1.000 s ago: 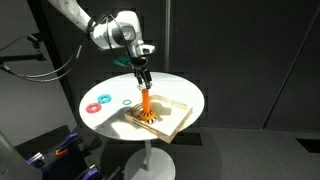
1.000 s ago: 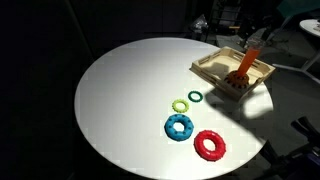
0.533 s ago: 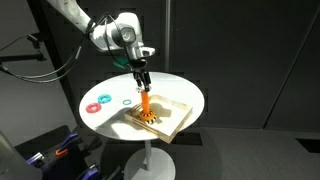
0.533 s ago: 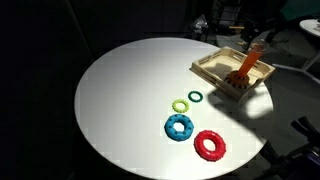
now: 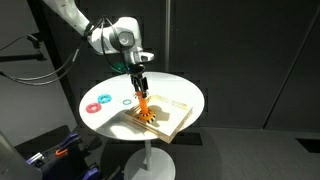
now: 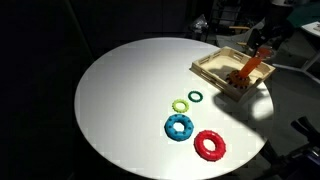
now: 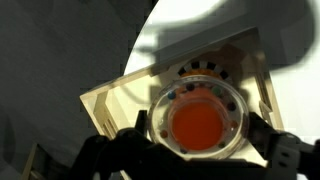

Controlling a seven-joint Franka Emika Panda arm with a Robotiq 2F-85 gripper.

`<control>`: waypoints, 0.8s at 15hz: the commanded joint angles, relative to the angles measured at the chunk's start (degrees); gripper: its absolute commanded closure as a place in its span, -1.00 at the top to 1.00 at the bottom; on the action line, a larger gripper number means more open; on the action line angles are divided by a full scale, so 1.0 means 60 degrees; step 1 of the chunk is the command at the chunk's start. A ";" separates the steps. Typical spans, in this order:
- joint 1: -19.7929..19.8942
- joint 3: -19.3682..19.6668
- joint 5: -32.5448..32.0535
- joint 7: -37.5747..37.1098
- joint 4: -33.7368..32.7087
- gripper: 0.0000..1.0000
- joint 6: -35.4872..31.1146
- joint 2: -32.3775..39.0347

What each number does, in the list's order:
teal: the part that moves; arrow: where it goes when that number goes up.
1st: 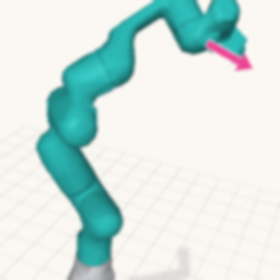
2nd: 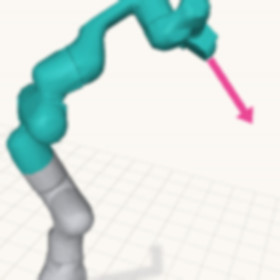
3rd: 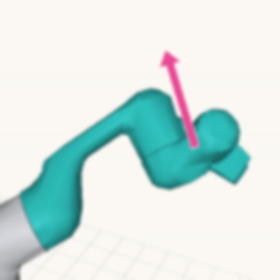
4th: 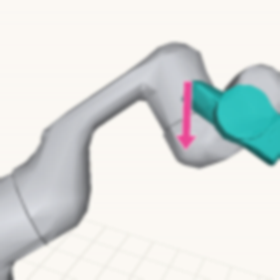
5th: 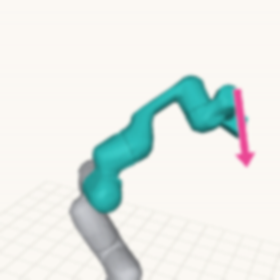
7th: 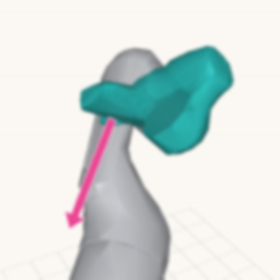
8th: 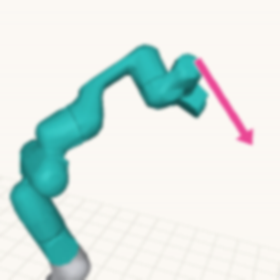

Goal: Pick up the ring holder and put it in the tray, pick up the clear ring and put it on the ring holder

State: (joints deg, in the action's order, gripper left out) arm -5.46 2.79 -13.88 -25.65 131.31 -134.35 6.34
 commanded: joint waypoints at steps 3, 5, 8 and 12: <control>0.0203 -0.0125 0.0031 0.0065 0.0577 0.98 -0.0144 -0.0505; 0.0218 -0.0129 0.0040 0.0073 0.0654 0.99 -0.0127 -0.0545; 0.0225 -0.0161 0.0116 0.0196 0.0720 1.00 -0.0076 -0.0627; 0.0222 -0.0325 0.0843 0.0906 0.0815 1.00 0.0178 -0.0864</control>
State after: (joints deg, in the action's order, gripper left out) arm -5.24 2.27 -12.32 -24.15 134.77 -134.55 3.97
